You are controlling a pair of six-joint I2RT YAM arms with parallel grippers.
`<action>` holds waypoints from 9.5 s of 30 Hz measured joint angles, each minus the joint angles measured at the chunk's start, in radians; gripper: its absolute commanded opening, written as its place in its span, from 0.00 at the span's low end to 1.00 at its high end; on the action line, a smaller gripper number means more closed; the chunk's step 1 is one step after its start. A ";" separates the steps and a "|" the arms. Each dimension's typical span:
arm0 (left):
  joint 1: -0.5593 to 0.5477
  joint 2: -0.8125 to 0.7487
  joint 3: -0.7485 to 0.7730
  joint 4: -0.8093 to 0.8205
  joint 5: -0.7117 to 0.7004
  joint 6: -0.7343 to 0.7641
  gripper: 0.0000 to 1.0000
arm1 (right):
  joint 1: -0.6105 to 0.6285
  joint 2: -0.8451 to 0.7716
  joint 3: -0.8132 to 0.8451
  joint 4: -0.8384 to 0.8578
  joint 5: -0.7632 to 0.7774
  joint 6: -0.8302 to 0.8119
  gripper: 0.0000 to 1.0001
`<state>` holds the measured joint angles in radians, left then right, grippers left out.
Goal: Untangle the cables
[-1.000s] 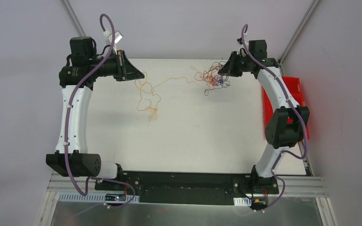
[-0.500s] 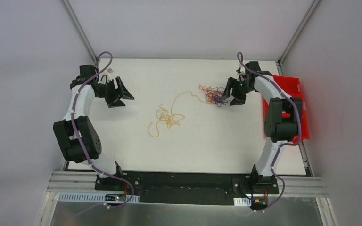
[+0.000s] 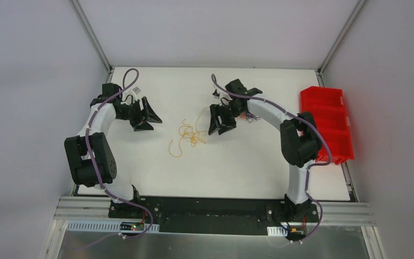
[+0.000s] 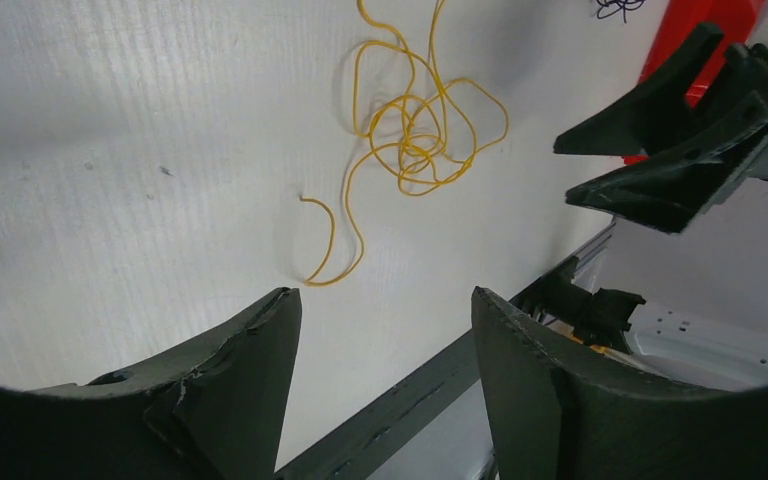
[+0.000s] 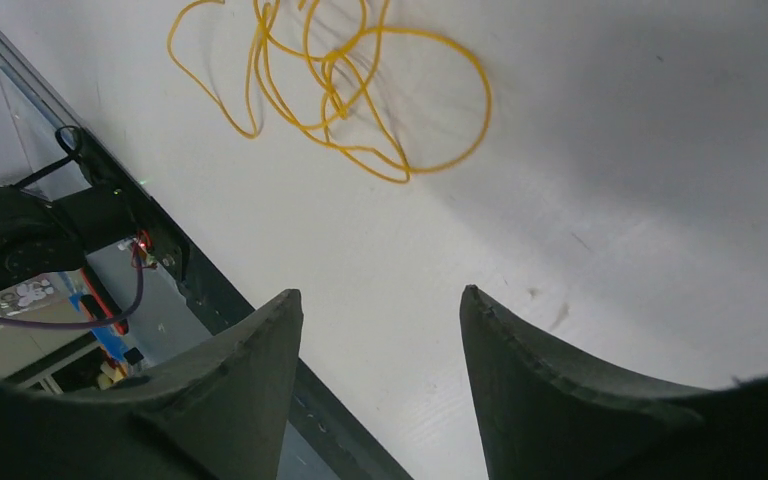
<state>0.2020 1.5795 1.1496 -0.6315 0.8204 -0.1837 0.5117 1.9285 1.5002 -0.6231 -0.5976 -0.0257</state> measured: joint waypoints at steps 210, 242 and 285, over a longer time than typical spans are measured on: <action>-0.340 -0.098 -0.238 0.393 -0.121 0.249 0.03 | -0.095 -0.412 -0.529 -0.180 0.222 -0.997 0.86; -0.341 -0.094 -0.238 0.386 -0.121 0.246 0.03 | 0.051 -0.413 -0.670 0.176 0.256 -0.884 0.79; -0.347 -0.094 -0.238 0.386 -0.122 0.241 0.03 | -0.119 -0.552 -0.544 -0.179 0.309 -0.940 0.04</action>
<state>-0.1452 1.4857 0.9119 -0.2455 0.6983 0.0578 0.3931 1.3766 0.9562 -0.8024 -0.2890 -0.9657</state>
